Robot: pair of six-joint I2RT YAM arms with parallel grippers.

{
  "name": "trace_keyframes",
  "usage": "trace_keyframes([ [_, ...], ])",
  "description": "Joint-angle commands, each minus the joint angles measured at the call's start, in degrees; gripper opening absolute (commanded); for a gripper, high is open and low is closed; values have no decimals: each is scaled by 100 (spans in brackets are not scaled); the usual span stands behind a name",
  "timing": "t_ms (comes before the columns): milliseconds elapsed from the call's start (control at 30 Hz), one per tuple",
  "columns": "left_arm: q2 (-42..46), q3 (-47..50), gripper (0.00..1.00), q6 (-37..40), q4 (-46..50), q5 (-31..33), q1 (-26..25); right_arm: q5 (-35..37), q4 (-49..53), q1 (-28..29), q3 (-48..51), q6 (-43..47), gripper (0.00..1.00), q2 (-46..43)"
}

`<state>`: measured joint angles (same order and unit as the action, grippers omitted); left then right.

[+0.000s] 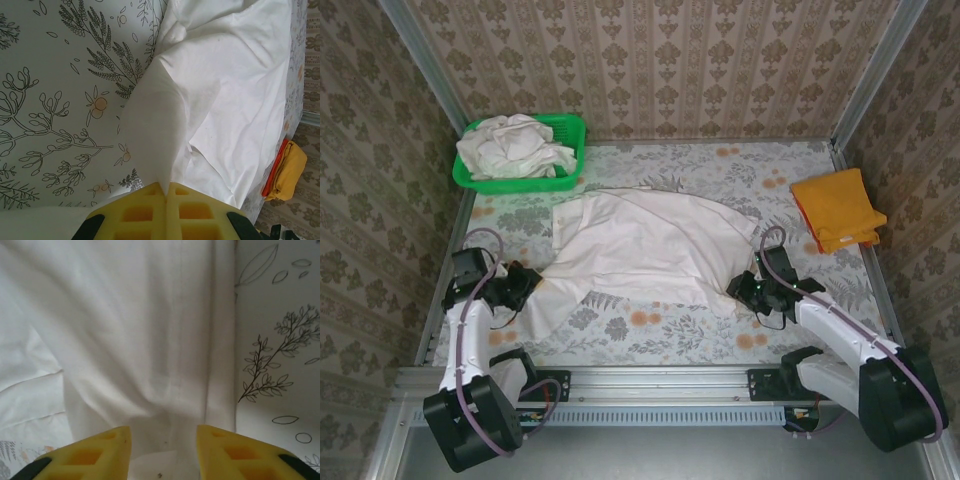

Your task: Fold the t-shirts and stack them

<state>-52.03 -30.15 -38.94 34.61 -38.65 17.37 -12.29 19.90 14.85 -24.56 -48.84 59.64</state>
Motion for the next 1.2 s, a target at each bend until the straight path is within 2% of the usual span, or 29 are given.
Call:
trace_keyframes([
  [0, 39, -109, 0, 199, 151, -190, 89, -280, 53, 26, -187, -371, 19, 5],
  [100, 65, -120, 0, 220, 173, -221, 109, -367, 81, 25, -271, -442, 0, -129],
  [267, 98, -199, 0, 132, 96, -318, 140, 122, 76, -10, -580, 290, 0, -745],
  [367, 133, -395, 0, 231, 278, -319, 167, 198, 258, -75, -807, 466, 0, -938],
  [433, 187, -462, 0, 304, 422, -309, 209, 389, 572, -78, -831, 266, 0, -1009],
  [467, 208, -466, 0, 318, 447, -309, 221, 437, 695, -91, -804, 181, 10, -1007],
  [500, 235, -450, 0, 318, 450, -303, 232, 400, 755, -80, -752, 125, 30, -974],
  [533, 240, -424, 0, 317, 443, -301, 241, 265, 797, -83, -695, 124, 41, -907],
  [567, 229, -394, 0, 310, 434, -301, 248, 146, 836, -79, -654, 126, 45, -821],
  [633, 215, -335, 0, 282, 372, -337, 250, -35, 895, -51, -584, 138, 46, -601],
  [800, 184, -261, 0, 220, 283, -350, 247, -348, 198, 40, -200, -111, 43, -160],
  [900, 217, -263, 0, 245, 334, -349, 250, -521, 108, 85, -220, -83, 40, 245],
  [967, 264, -246, 0, 243, 366, -340, 249, -580, 129, 119, -266, -29, 29, 361],
  [1067, 301, -227, 0, 251, 405, -314, 250, -381, 285, 150, -343, 10, 0, 109],
  [1167, 315, -219, 0, 248, 438, -317, 249, 49, 784, 168, -442, 168, 0, -528],
])
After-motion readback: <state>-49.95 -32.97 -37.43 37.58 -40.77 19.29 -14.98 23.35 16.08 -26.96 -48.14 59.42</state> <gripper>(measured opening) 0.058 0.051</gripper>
